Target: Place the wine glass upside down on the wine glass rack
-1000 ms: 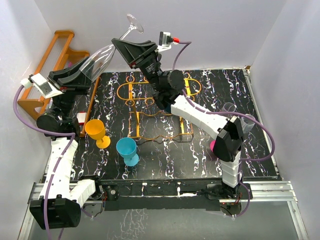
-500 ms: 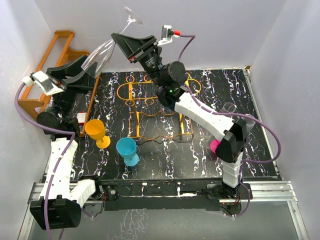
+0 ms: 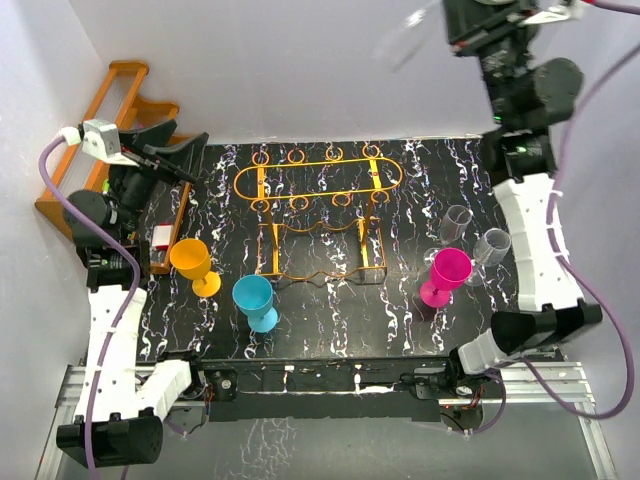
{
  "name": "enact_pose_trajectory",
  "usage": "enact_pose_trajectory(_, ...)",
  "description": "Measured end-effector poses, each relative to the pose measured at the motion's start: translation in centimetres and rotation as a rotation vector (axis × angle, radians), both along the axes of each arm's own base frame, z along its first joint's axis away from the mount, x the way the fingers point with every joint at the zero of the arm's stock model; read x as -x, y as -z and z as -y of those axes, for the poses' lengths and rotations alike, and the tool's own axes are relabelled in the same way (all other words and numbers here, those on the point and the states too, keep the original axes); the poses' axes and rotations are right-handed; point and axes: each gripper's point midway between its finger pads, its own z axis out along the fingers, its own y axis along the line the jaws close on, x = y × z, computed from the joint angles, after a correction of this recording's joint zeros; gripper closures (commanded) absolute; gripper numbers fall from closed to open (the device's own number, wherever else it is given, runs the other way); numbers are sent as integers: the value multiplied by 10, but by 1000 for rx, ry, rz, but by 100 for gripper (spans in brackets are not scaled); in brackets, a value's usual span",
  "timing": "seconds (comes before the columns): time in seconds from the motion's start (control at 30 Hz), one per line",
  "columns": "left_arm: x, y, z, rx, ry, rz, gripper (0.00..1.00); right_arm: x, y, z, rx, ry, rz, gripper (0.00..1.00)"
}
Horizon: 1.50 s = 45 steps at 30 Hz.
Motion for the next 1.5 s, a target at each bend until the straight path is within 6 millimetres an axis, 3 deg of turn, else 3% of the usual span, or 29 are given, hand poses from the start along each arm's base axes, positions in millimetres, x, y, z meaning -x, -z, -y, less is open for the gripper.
enact_pose_trajectory(0.1, -10, 4, -4, -28, -33, -95, 28, -5, 19, 68, 91, 178, -8, 92)
enact_pose_trajectory(0.17, -18, 8, -8, -54, -62, -160, 26, -9, 45, 103, 147, 264, -25, 92)
enact_pose_trajectory(0.23, -25, 18, -13, -78, -91, -224, 23, -18, 73, 126, 189, 325, -51, 92)
enact_pose_trajectory(0.3, -31, 33, -18, -102, -121, -296, 20, -32, 111, 134, 255, 334, -62, 92)
enact_pose_trajectory(0.43, -41, 68, -31, -157, -187, -443, 12, -64, 204, 115, 425, 216, -134, 92)
enact_pose_trajectory(0.53, -47, 82, -40, -201, -225, -543, 3, -83, 239, 102, 496, 136, -159, 92)
enact_pose_trajectory(0.67, -61, 83, -49, -257, -256, -660, 3, -84, 251, 91, 572, 91, -68, 92)
enact_pose_trajectory(0.77, -63, 98, -53, -298, -253, -741, 3, -82, 256, 78, 623, 57, 15, 92)
enact_pose_trajectory(1.0, -42, 131, -62, -393, -233, -882, 3, -91, 297, 34, 709, -93, 87, 92)
enact_pose_trajectory(1.13, -30, 136, -62, -433, -212, -892, 3, -92, 318, 28, 750, -150, 95, 92)
enact_pose_trajectory(1.3, -14, 148, -58, -445, -152, -915, 3, -79, 326, 20, 820, -205, 177, 92)
enact_pose_trajectory(1.5, -9, 168, -53, -447, -70, -975, 3, -60, 329, 8, 887, -284, 283, 92)
